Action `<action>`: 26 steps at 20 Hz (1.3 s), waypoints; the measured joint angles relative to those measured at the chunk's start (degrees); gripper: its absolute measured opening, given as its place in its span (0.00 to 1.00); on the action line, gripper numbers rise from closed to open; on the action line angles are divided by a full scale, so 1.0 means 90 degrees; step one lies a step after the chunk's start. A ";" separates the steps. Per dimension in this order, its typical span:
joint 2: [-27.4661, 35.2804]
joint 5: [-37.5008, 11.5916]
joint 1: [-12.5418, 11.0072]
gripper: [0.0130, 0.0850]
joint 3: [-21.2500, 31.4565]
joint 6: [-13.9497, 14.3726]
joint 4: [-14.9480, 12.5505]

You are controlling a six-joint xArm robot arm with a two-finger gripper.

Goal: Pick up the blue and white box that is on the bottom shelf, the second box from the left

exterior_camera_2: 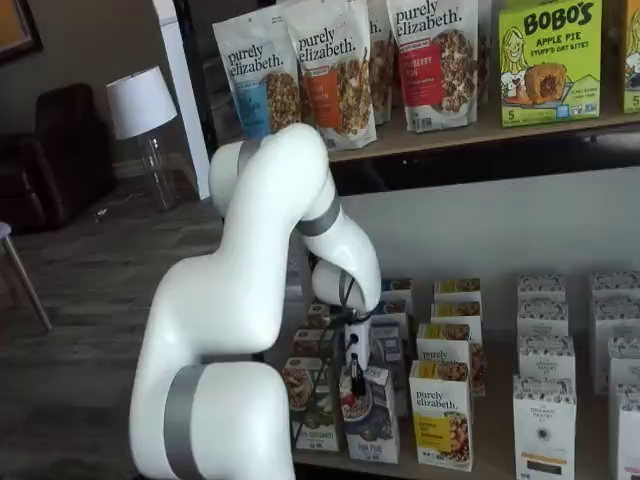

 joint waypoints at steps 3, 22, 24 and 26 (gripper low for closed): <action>-0.0101 -0.0035 -0.0001 0.39 0.0149 -0.0002 -0.0004; -0.2008 -0.0403 0.0171 0.39 0.2471 -0.0585 0.0762; -0.2414 -0.0448 0.0221 0.39 0.2878 -0.0599 0.0831; -0.2717 -0.0447 0.0256 0.39 0.3150 -0.0563 0.0837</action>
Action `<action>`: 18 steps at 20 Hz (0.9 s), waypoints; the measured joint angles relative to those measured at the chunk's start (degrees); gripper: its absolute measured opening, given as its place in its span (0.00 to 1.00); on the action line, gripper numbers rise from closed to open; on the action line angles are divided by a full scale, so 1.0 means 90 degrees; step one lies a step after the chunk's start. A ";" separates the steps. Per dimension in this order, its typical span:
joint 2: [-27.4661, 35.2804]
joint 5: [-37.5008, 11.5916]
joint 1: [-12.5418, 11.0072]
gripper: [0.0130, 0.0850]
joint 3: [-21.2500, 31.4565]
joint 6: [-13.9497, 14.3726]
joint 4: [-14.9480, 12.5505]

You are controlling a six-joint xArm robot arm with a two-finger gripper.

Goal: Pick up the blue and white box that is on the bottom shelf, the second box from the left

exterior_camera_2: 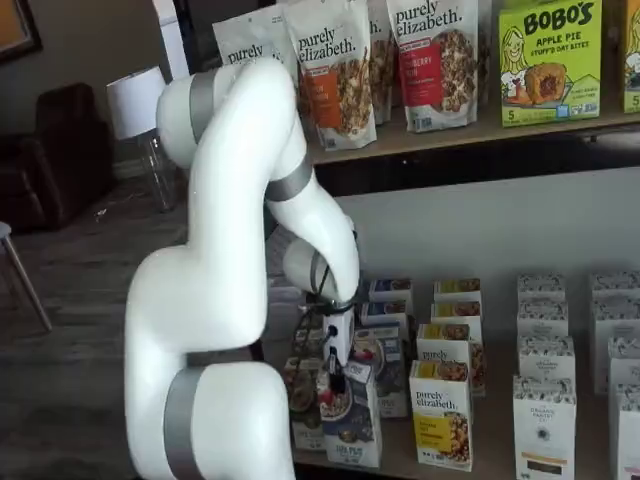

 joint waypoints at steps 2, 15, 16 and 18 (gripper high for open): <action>-0.0281 0.0058 0.0027 0.39 0.0227 0.0083 -0.0050; -0.2592 0.0800 0.0165 0.39 0.1631 0.0939 -0.0692; -0.2787 0.0901 0.0176 0.39 0.1700 0.1009 -0.0737; -0.3160 0.1080 0.0205 0.39 0.1827 0.1149 -0.0823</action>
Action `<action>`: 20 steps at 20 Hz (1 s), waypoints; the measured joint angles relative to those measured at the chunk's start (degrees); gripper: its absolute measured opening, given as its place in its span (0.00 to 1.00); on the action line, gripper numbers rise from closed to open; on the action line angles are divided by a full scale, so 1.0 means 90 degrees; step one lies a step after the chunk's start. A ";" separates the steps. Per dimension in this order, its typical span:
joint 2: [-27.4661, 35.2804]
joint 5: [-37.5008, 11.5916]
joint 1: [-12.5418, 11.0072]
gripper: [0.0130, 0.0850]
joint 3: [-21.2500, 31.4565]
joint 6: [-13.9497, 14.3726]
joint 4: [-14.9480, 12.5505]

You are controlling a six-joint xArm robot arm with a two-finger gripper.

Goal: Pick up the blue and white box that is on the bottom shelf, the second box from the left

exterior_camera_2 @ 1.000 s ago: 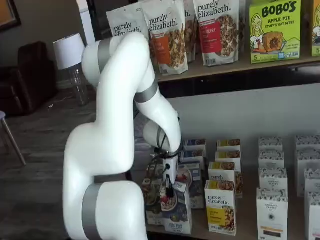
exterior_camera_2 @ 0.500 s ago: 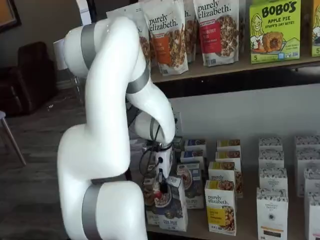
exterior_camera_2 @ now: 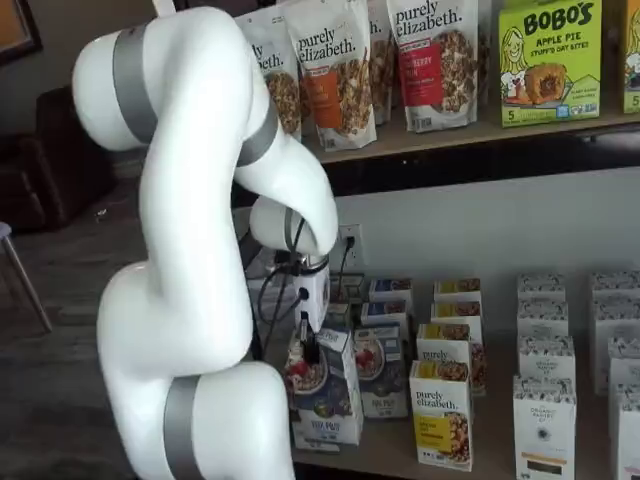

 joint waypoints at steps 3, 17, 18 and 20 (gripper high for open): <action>-0.0505 0.0285 0.0048 0.39 0.0121 0.0292 -0.0229; -0.2029 0.1724 0.0378 0.39 -0.0095 0.1447 -0.1109; -0.2065 0.1821 0.0380 0.39 -0.0137 0.1467 -0.1127; -0.2119 0.2000 0.0380 0.39 -0.0219 0.1497 -0.1160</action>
